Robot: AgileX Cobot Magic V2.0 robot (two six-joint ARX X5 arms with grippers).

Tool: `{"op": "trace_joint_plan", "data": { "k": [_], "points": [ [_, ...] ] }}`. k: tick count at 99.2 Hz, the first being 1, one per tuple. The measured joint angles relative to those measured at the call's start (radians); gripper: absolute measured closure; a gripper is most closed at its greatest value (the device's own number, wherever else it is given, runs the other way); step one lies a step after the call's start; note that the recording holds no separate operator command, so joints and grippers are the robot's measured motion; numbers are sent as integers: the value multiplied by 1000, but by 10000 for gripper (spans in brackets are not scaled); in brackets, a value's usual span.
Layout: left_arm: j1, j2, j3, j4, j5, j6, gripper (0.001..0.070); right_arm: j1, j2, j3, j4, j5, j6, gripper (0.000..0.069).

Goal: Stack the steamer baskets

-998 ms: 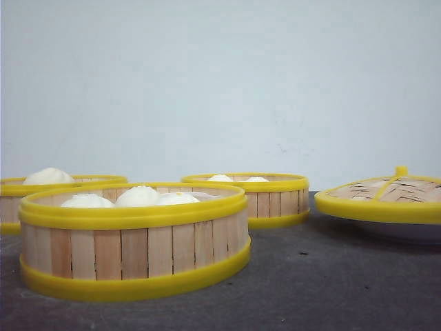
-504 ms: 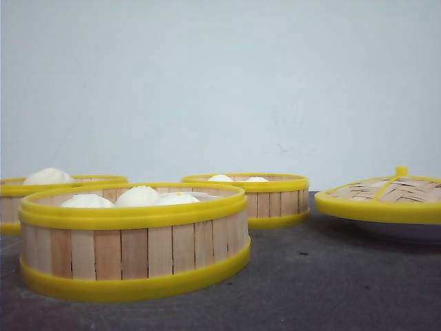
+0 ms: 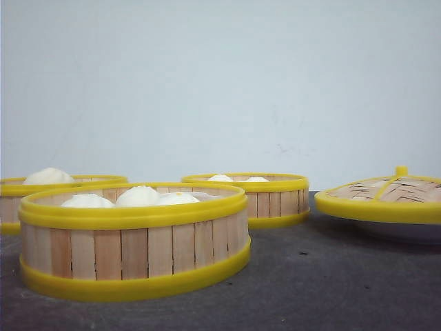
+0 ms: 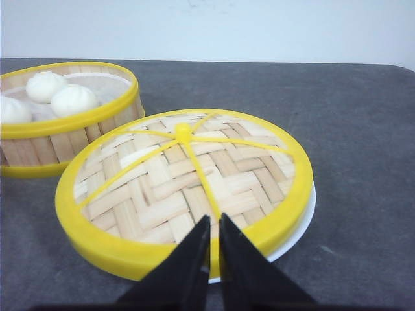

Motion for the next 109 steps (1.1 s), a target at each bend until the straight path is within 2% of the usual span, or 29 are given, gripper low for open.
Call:
{"op": "trace_joint_plan", "data": {
  "k": [21, 33, 47, 60, 67, 72, 90, 109],
  "points": [
    [0, 0, 0, 9, 2, -78, 685, 0, 0, 0, 3, -6, 38, 672],
    [0, 0, 10, 31, 24, -158, 685, 0, 1, 20, -11, -7, 106, 681],
    [0, 19, 115, -7, 52, -269, 685, 0, 31, 163, -19, -32, 203, 682],
    [0, 82, 277, -61, 55, -299, 685, 0, 129, 364, -76, -50, 229, 682],
    [0, 145, 366, -127, 58, -289, 685, 0, 212, 473, -159, -51, 221, 682],
    [0, 203, 438, -188, 76, -261, 685, 0, 286, 558, -240, -51, 199, 682],
    [0, 409, 687, -396, 134, -116, 685, 0, 509, 802, -454, -51, 86, 682],
    [0, 584, 812, -511, 136, 12, 686, 0, 684, 850, -533, -51, 21, 682]
  ]
}}
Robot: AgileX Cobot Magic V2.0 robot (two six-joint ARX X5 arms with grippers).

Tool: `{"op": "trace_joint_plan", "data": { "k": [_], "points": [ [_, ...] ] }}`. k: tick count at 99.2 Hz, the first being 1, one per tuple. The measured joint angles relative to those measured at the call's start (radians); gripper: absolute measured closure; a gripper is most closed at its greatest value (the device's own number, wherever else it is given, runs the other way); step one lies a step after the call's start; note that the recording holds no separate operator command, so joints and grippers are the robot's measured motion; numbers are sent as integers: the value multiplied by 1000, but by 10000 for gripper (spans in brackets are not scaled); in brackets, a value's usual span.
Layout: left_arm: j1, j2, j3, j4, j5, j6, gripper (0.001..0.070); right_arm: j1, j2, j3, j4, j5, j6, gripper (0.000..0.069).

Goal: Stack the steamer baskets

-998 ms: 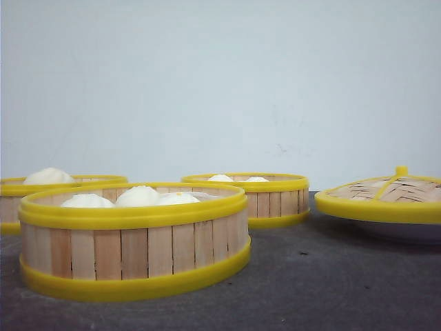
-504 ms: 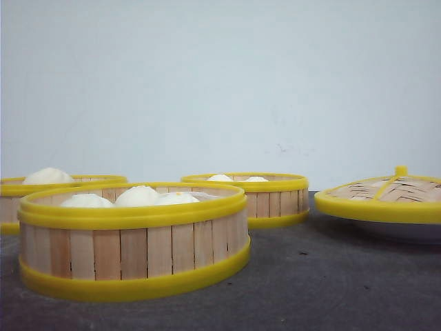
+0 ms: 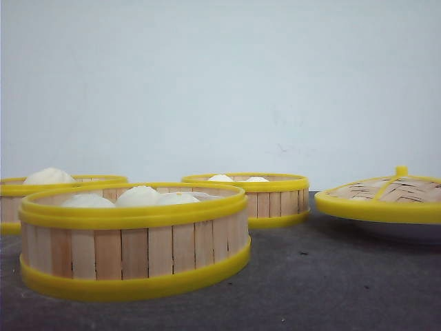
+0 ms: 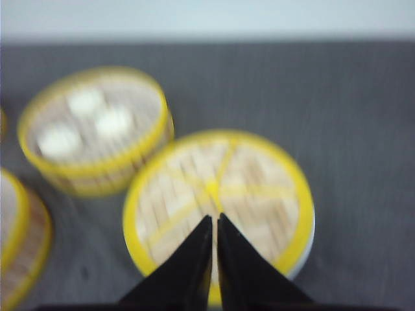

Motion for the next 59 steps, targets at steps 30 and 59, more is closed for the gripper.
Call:
{"op": "trace_joint_plan", "data": {
  "k": [30, 59],
  "points": [
    [0, 119, 1, -47, 0, 34, 684, 0, 151, -4, -24, 2, -31, 682],
    [0, 132, 1, -58, 0, 37, 277, 0, 156, -4, -24, 2, -32, 337]
  ]
}}
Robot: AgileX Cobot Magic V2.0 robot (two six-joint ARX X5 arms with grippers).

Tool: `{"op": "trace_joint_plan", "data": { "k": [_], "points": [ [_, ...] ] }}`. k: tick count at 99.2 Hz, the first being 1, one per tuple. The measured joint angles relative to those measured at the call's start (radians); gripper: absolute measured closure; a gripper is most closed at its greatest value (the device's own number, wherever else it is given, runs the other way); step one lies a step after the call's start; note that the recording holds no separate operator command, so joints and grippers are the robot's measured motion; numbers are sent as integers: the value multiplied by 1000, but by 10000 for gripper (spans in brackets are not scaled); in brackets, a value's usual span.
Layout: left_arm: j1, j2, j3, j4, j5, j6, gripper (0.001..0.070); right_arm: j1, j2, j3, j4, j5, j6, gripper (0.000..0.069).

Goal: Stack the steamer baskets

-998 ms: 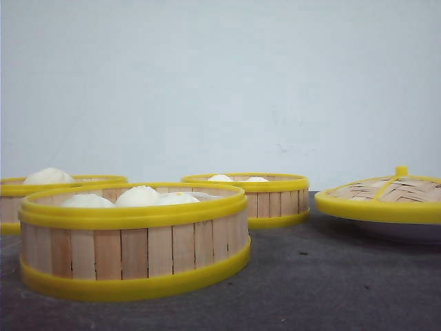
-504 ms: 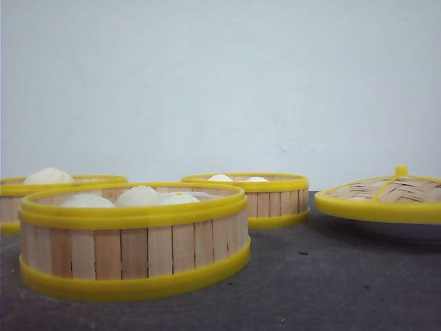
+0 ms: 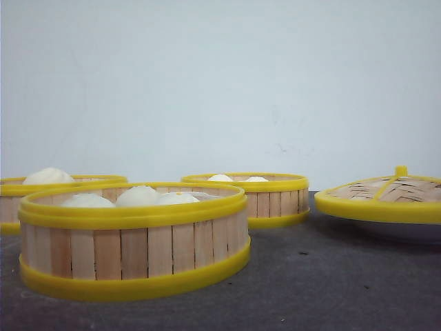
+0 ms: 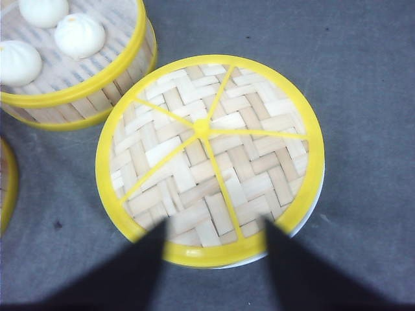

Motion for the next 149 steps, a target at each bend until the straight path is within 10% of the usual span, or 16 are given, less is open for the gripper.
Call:
{"op": "trace_joint_plan", "data": {
  "k": [9, 22, 81, 149],
  "points": [
    [0, 0, 0, 1, 0, 0, 210, 0, 0, 0, 0, 0, 0, 140],
    [0, 0, 0, 2, 0, 0, 190, 0, 0, 0, -2, -1, 0, 65],
    [0, 16, 0, 40, 0, -4, 190, 242, 380, 154, 267, -130, 118, 72],
    [0, 26, 0, 39, 0, -4, 190, 280, 1081, 731, 235, 51, 113, 73]
  ]
}}
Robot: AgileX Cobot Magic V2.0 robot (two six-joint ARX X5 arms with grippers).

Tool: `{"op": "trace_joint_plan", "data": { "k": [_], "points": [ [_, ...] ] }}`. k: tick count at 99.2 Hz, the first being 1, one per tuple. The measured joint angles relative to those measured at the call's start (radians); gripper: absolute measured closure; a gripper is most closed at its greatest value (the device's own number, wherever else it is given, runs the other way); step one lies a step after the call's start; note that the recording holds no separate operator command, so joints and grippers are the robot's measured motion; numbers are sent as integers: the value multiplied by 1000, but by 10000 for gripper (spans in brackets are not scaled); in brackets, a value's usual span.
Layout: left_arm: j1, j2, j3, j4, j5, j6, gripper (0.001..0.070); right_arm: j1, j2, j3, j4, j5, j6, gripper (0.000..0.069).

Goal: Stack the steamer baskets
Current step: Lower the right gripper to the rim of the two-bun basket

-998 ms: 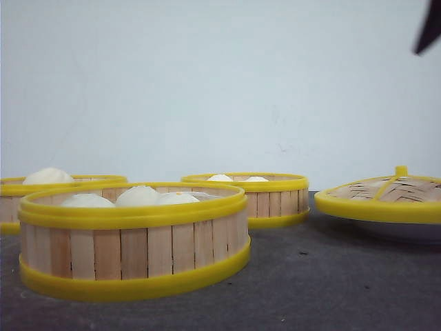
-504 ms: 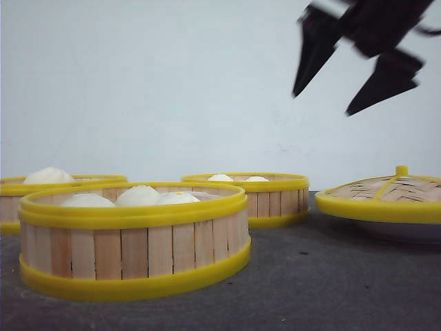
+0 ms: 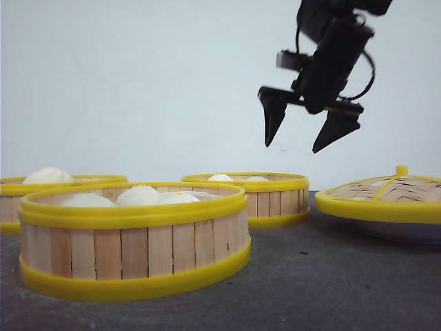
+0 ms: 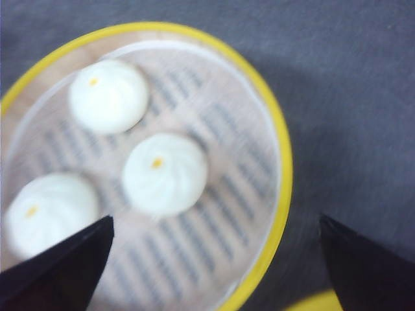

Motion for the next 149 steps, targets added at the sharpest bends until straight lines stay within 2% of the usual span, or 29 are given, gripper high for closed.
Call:
{"op": "trace_joint_plan", "data": {
  "k": [24, 48, 74, 82, 96, 115, 130, 149],
  "points": [
    [0, 0, 0, 0, 0, 0, 190, -29, 132, 137, -33, 22, -7, 73],
    [0, 0, 0, 0, 0, 9, 190, -69, 170, 139, -44, 21, -12, 128],
    [0, 0, 0, 0, -1, 23, 190, -70, 198, 140, -47, -1, -26, 155],
    [0, 0, 0, 0, -1, 23, 190, -69, 214, 140, -50, -1, -29, 213],
    [0, 0, 0, 0, -2, 24, 190, -69, 224, 140, -54, -1, -32, 406],
    [0, 0, 0, 0, -5, 27, 190, -69, 224, 140, -42, -7, -32, 608],
    [0, 0, 0, 0, -5, 27, 190, -68, 224, 140, -34, -1, -24, 659],
    [0, 0, 0, 0, -5, 27, 190, -68, 224, 140, -33, -1, -28, 665]
  ]
}}
